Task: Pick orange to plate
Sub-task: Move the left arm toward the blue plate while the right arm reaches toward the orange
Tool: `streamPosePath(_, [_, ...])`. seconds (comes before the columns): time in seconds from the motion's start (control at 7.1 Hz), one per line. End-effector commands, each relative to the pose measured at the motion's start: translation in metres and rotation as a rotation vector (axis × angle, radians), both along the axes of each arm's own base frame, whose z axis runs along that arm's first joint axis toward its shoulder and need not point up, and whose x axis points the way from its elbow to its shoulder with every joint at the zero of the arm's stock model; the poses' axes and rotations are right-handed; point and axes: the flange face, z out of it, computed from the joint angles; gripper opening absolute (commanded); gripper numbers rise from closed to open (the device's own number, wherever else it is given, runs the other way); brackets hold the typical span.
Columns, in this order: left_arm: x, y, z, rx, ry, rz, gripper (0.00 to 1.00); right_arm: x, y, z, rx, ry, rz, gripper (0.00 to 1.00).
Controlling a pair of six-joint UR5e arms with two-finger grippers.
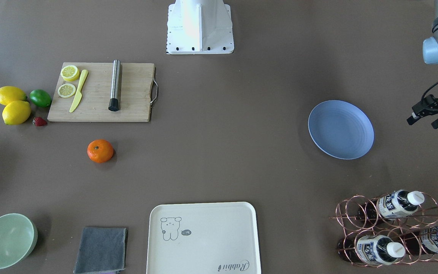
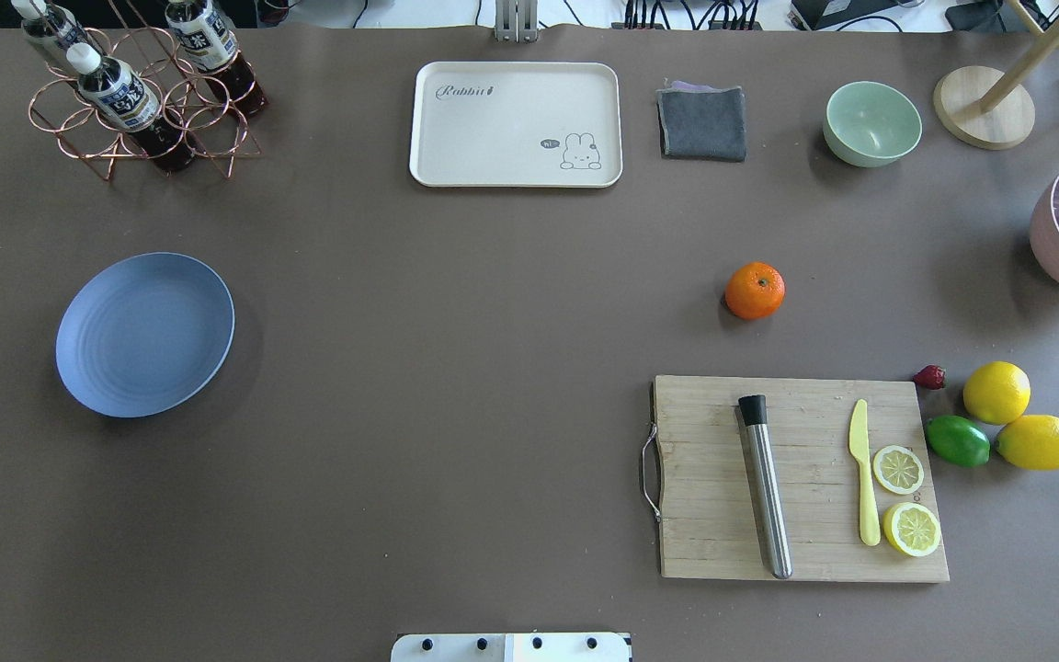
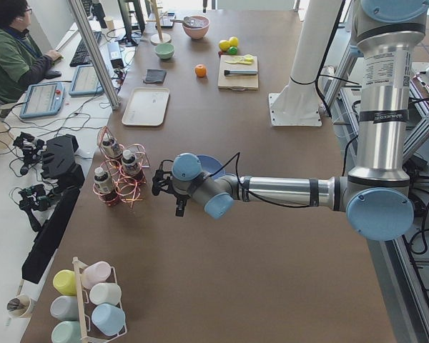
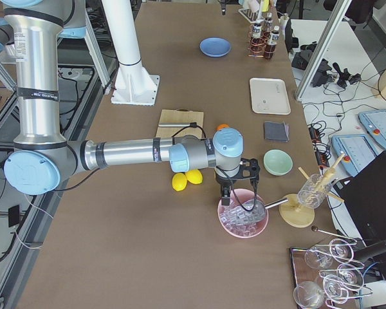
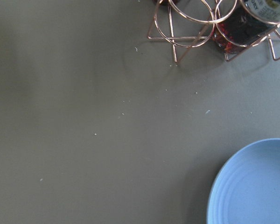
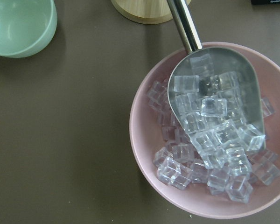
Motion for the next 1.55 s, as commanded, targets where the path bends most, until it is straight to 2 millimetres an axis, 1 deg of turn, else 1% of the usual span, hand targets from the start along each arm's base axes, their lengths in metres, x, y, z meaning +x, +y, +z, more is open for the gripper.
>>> streamPosePath(0.0, [0.069, 0.018, 0.005, -0.001, 0.033, -0.012, 0.98, -0.033, -0.006, -0.019, -0.007, -0.039, 0.039, 1.00])
streamPosePath(0.14, [0.094, 0.028, 0.005, 0.001, 0.033, -0.004, 0.98, -0.042, -0.006, -0.024, -0.005, -0.041, 0.032, 1.00])
streamPosePath(0.28, [0.106, 0.032, 0.007, 0.001, 0.028, 0.009, 0.97, -0.043, -0.005, -0.034, 0.003, -0.047, 0.039, 1.00])
streamPosePath(0.42, [0.111, 0.030, 0.013, -0.002, 0.026, 0.016, 0.97, -0.049, -0.004, -0.041, -0.002, -0.051, 0.046, 1.00])
streamPosePath(0.56, [0.111, 0.030, 0.023, 0.002, 0.028, 0.016, 0.97, -0.053, -0.004, -0.044, 0.003, -0.053, 0.040, 1.00])
streamPosePath(0.7, [0.112, 0.030, 0.027, 0.007, 0.031, 0.020, 0.87, -0.054, -0.005, -0.050, 0.001, -0.058, 0.049, 1.00])
streamPosePath(0.85, [0.113, 0.027, 0.023, 0.008, 0.035, 0.016, 0.53, -0.055, -0.008, -0.053, 0.000, -0.060, 0.055, 1.00])
streamPosePath(0.99, [0.116, 0.023, 0.017, 0.008, 0.042, 0.019, 0.01, -0.056, -0.009, -0.054, 0.004, -0.055, 0.057, 1.00])
streamPosePath(1.13, [0.122, 0.017, 0.008, 0.018, 0.052, 0.024, 0.00, -0.056, -0.010, -0.054, 0.006, -0.049, 0.059, 1.00])
streamPosePath(1.27, [0.123, 0.015, 0.005, 0.019, 0.052, 0.024, 0.00, -0.057, -0.010, -0.054, 0.005, -0.049, 0.057, 1.00])
streamPosePath(1.41, [0.123, 0.016, 0.006, 0.011, 0.050, 0.025, 0.00, -0.058, -0.009, -0.053, 0.004, -0.050, 0.055, 1.00])
